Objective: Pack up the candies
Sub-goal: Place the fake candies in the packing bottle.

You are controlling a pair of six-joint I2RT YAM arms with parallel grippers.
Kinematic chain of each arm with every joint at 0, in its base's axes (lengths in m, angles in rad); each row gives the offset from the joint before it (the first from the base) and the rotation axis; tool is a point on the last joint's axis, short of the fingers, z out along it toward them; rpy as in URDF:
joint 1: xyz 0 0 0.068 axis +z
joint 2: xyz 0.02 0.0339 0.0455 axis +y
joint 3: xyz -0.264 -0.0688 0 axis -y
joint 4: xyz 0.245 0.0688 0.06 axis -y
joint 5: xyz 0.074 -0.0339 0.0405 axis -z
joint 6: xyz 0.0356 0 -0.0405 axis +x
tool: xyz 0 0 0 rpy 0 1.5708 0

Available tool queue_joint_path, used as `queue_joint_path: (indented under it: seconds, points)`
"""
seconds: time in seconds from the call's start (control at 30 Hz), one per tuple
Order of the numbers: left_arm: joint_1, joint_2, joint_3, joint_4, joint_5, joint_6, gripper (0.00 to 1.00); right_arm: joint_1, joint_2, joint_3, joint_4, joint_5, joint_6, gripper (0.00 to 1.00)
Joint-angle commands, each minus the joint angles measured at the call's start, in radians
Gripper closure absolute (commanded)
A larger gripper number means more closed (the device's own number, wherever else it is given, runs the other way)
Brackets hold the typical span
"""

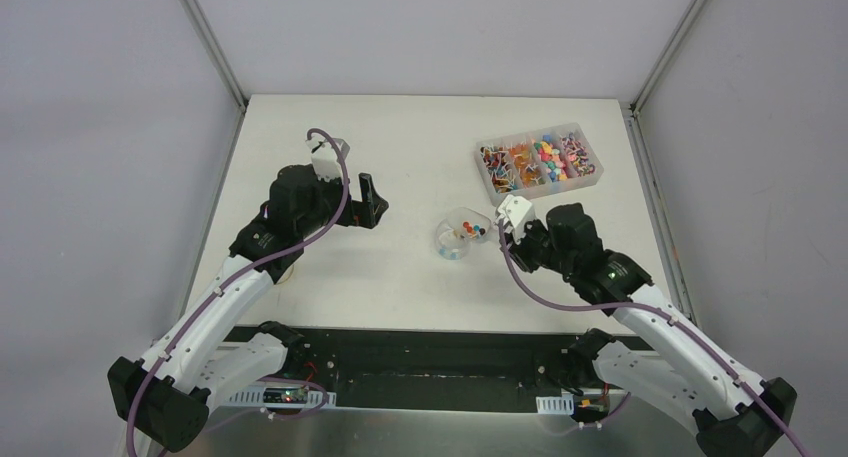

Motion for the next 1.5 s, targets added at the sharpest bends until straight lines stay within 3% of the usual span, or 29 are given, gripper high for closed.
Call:
queue_joint_path:
  seconds: [0.0,1.47]
  points:
    - [-0.004,-0.009,0.002,0.019,0.012,0.005,0.01,0.007,0.021,0.076,-0.025,0.000,-0.048,1.00]
    - [-0.004,-0.045,-0.004,0.018,0.005,0.007,0.01,0.109,0.265,0.362,-0.341,0.213,-0.111,1.00]
